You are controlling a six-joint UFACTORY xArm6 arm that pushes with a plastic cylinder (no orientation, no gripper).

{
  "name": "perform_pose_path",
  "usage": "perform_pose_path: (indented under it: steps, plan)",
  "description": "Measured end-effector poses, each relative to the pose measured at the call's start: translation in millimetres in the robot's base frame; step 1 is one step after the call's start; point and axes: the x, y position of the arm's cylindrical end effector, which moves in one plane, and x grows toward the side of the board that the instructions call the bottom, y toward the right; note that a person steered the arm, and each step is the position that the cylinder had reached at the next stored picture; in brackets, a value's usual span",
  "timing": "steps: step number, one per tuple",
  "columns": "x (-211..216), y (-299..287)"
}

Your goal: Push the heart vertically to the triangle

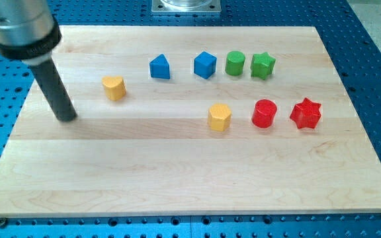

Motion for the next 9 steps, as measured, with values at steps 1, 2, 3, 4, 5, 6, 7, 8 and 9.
perform_pose_path:
  steps: [1,2,3,4,5,6,7,8,9]
  plan:
    - [-57.1,28.4]
    - [-58.8,76.4]
    - [-25.2,103.8]
    - [-23.7,106.1]
    - [-25.5,47.1]
    - [-4.7,59.2]
    - [-12.8,111.6]
    - [1.6,125.6]
    - [-3.5,120.7]
